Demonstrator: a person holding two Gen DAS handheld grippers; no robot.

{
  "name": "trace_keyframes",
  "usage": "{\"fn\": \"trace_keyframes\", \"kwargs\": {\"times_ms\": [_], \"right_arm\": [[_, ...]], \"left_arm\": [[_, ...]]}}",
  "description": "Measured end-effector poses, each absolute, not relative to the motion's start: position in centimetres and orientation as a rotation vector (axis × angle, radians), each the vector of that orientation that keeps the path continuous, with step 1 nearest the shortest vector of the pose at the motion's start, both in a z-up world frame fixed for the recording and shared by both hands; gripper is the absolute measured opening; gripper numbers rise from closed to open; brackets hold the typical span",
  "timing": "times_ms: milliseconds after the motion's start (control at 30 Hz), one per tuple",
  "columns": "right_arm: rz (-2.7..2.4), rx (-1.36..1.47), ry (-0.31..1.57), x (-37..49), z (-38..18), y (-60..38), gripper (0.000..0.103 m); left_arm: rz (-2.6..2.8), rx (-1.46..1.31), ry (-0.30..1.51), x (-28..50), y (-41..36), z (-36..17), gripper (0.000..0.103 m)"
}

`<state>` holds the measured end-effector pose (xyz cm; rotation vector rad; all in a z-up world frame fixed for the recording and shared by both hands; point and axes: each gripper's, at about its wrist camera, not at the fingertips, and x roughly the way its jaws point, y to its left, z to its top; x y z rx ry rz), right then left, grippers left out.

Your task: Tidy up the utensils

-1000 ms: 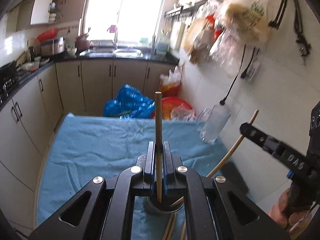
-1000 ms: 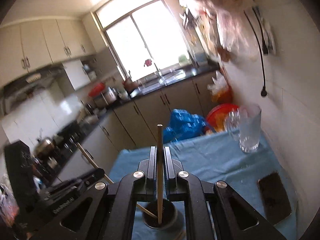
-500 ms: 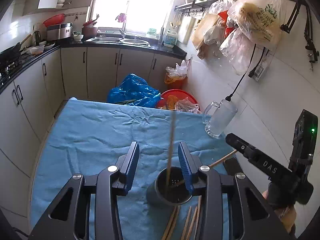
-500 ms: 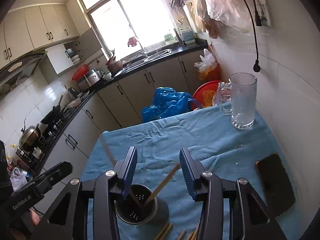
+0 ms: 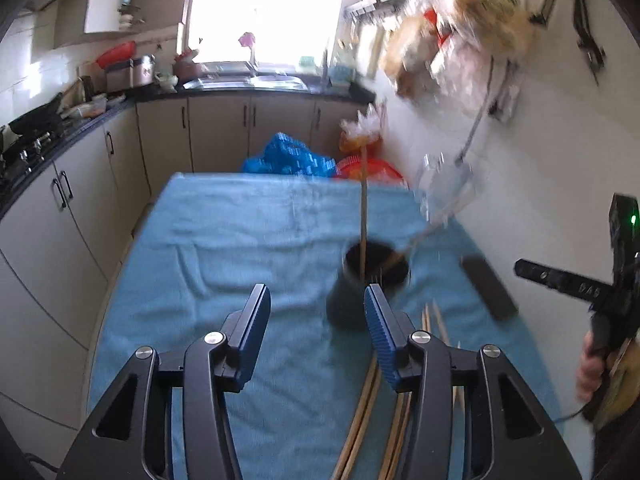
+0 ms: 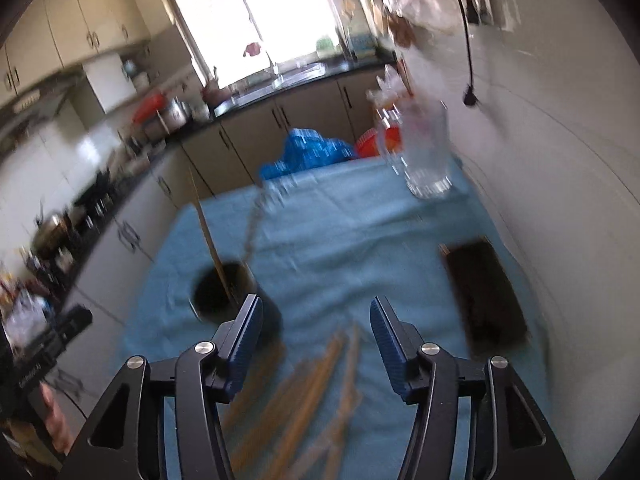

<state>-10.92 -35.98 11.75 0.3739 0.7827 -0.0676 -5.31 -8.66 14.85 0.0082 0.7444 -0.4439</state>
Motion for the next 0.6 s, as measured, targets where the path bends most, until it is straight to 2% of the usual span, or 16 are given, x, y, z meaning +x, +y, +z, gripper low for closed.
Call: {"fn": "trace_keyframes", "kwargs": {"times_ms": [267,333,400,467,600], "right_arm": [[-0.027,0.341,1.017,-15.7,4.1,-35.9,0.06],[-0.013,0.349,1.055,-16.3,2.4,-35.4,0.06],[0.003,0.346,1.075,-16.8,1.2,-34.8,0.059],[0.012,0.332,1.087,-16.9,0.2,-34.1,0.058],[0.005,0.27,1.104,-16.6,-1.3,-33.1,0.05]], "left_arm": [[-0.545,0.167,0.939,-7.4,-11.9,6.2,0.047],[-0.567,0.207,0.987,-7.4,-13.0,4.4,0.041],[-0.584,0.228,1.029,-7.2,-13.7,3.0,0.029],[-0.598,0.231,1.066,-7.0,-14.2,1.8,0.021],[-0.612,0.21,1.074,-6.4,-14.7,1.2,0.009]]}}
